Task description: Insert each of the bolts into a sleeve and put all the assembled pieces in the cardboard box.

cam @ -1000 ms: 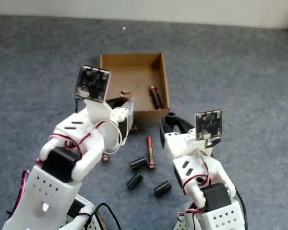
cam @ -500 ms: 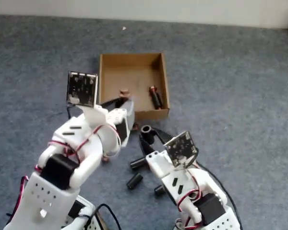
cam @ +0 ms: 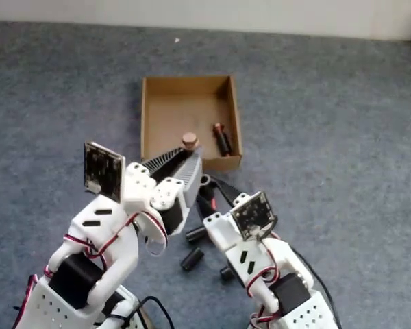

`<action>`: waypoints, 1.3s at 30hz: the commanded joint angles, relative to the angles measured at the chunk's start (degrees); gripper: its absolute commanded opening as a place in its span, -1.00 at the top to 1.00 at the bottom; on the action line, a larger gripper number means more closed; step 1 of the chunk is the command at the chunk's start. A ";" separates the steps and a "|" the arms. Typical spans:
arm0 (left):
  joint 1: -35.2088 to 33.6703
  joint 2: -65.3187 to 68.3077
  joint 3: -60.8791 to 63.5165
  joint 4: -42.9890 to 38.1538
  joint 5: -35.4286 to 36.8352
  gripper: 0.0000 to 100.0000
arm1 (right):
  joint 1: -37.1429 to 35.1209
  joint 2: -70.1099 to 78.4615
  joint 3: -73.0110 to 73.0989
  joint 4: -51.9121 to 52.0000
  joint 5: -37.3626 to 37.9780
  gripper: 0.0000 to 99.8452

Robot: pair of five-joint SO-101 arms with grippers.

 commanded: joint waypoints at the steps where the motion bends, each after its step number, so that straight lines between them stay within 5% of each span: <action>1: 1.54 -0.48 -0.48 -1.93 -0.88 0.99 | -0.84 -0.48 -0.04 -3.82 0.70 0.99; 18: -2.86 1.89 8.92 -18.46 -7.12 0.99 | -1.01 -0.48 -0.22 -3.74 0.70 0.99; 39: 0.13 1.45 10.68 -18.29 -7.21 0.99 | -1.01 -0.48 -0.04 -3.65 0.70 0.99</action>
